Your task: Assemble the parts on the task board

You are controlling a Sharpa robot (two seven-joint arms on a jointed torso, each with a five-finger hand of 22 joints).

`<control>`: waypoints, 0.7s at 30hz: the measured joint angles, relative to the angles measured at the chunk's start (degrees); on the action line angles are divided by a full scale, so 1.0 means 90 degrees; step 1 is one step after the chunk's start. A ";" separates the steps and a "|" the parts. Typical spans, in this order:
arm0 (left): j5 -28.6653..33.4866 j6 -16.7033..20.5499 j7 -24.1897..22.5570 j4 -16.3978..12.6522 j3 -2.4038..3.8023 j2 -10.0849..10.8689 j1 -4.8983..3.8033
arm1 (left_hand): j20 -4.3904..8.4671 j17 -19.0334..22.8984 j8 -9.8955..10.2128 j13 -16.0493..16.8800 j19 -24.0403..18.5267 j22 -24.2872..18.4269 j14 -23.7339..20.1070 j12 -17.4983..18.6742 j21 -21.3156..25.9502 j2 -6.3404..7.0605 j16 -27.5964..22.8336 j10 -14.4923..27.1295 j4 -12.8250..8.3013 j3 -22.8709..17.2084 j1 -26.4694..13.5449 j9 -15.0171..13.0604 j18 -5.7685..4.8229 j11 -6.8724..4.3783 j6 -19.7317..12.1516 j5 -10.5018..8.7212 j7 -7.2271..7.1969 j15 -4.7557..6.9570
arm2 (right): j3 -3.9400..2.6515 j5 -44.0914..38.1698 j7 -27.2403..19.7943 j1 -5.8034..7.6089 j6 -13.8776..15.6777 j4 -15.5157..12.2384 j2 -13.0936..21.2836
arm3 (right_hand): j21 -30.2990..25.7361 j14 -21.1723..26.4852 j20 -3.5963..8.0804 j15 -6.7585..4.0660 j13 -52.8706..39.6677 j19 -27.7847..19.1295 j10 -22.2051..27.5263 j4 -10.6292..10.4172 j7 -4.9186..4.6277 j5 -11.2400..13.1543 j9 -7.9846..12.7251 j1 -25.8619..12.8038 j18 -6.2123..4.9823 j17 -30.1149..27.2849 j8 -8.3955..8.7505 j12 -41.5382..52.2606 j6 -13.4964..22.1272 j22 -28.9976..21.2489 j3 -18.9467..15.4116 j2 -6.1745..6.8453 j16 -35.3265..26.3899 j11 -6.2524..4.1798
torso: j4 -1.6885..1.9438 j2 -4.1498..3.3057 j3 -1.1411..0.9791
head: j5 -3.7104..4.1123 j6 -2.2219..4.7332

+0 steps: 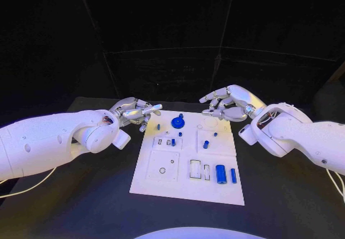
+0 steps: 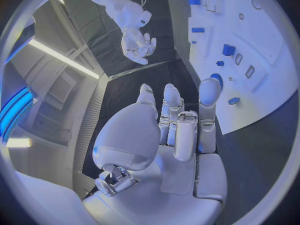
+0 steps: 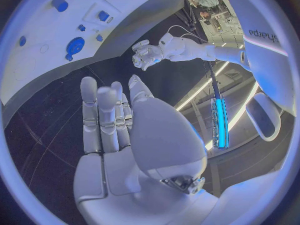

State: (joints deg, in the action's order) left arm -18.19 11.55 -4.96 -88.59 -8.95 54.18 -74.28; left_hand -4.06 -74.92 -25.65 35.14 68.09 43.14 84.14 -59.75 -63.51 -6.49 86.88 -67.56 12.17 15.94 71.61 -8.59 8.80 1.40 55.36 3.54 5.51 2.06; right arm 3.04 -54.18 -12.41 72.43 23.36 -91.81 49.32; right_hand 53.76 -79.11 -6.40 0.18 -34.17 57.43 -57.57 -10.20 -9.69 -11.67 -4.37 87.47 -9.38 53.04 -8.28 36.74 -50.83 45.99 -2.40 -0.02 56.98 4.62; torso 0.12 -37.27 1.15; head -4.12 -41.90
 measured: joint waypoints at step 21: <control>-0.3409 -0.1950 0.3582 0.1174 -0.0122 -0.1771 -0.0551 | 0.0110 -0.0002 -0.1140 0.2418 0.1074 0.2166 -0.0019 -0.1289 -0.1339 -0.0040 0.0328 -0.0914 0.0362 0.0207 -0.0392 -0.0904 -0.0341 -0.0166 -0.0533 -0.0024 -0.0124 0.0136 | 0.0002 0.1637 -0.0384 0.0220 -0.0692 0.0267 0.0231 | -0.2511 0.0538 -0.0256 0.0298 0.3051 -0.0418 -0.1033 -0.0101 -0.0153 -0.0105 0.0054 0.0316 0.0002 0.2435 0.0372 -0.3040 -0.0560 -0.1851 0.0928 0.0258 0.0510 0.0238 | -0.0043 0.0099 -0.0059 | -0.0038 0.0010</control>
State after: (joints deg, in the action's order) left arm -48.88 -6.00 27.27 -78.03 -10.05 38.24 -79.24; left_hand -3.07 -74.94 -35.91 56.91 77.75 62.63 83.96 -71.35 -75.56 -6.86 89.83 -75.78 15.42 17.80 68.08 -16.72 5.73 -0.09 50.56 3.33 4.39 3.28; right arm 3.06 -39.45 -15.86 74.40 17.13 -89.40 51.40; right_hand 31.16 -74.27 -8.71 2.87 -6.71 53.67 -66.86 -11.11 -11.06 -12.62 -3.88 90.32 -9.36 74.95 -4.93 9.39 -55.87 29.33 5.95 2.30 61.57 6.77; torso -0.27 -36.37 0.63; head -4.46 -41.80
